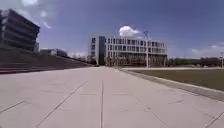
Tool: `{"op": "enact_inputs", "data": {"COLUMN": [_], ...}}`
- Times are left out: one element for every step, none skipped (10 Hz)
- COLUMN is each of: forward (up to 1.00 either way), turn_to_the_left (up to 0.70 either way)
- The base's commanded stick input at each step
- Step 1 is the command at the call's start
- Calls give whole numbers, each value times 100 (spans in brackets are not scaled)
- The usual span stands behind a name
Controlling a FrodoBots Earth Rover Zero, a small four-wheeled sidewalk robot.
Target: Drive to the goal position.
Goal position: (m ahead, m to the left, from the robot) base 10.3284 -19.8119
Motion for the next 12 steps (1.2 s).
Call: {"op": "enact_inputs", "data": {"forward": [30,30,30,30,30,30,30,30,30,30,30,30], "turn_to_the_left": [1,1,1,1,1,1,1,1,1,1,1,1]}}
